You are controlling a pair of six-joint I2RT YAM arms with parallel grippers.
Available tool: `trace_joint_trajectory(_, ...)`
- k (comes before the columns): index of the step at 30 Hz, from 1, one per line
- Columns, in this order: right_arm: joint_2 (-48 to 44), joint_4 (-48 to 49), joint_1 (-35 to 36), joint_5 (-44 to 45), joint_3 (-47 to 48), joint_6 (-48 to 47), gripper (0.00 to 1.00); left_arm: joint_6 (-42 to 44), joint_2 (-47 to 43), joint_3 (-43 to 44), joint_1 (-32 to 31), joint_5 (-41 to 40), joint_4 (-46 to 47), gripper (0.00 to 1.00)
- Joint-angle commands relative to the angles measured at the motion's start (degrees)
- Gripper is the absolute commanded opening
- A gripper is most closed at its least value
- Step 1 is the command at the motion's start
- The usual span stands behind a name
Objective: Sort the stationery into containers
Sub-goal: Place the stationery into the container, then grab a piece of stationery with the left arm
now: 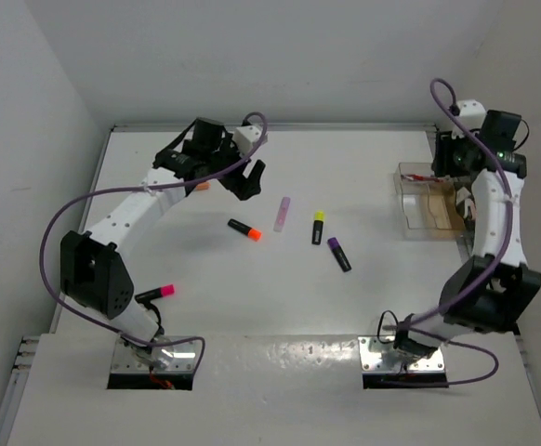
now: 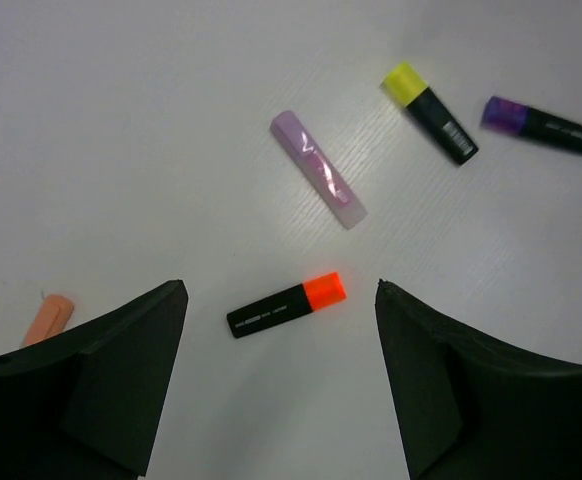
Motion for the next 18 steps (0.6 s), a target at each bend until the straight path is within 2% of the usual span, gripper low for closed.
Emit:
trace_joint_trajectory(1, -6.7, -6.5, 5.9, -7.1, -4.3, 4.0, 0.47, -0.3, 0.9, -2.6, -0.5, -5.6, -0.5, 0.82)
trace_joint_trajectory(3, -8.8, -6.4, 8.1, -7.1, -7.8, 5.5, 0.48, 1.0, 1.0, -3.7, -0.6, -6.9, -0.3, 0.81)
trace_joint_trajectory(5, -10.6, -7.0, 11.0, -7.2, -9.1, 7.1, 0.48, 6.6, 2.5, -3.2, -0.1, -8.1, -3.0, 0.83)
trace_joint_trajectory(7, -11.0, -7.8, 13.4, -7.3, -10.1, 8.3, 0.48, 10.0, 5.3, -1.3, 3.3, -7.5, -4.0, 0.85)
trace_joint_trajectory(10, -11.2, -7.8, 16.2, -6.8, -11.1, 8.5, 0.48, 13.7, 10.9, 3.6, 7.3, -11.9, -6.3, 0.83)
trace_joint_trajectory(13, -10.9, -7.6, 17.9, -6.3, -11.3, 8.6, 0.48, 21.7, 16.3, 9.0, 11.8, -13.4, -7.7, 0.86)
trace_joint_trajectory(14, -10.4, -7.7, 18.4, -6.2, -11.2, 8.6, 0.48, 24.6, 20.0, 13.2, 14.3, -12.7, -8.5, 0.91)
trace_joint_trajectory(18, -9.9, -7.7, 19.6, -6.4, -11.1, 8.6, 0.48, 31.3, 31.5, 28.6, 18.6, -10.2, -20.3, 0.96)
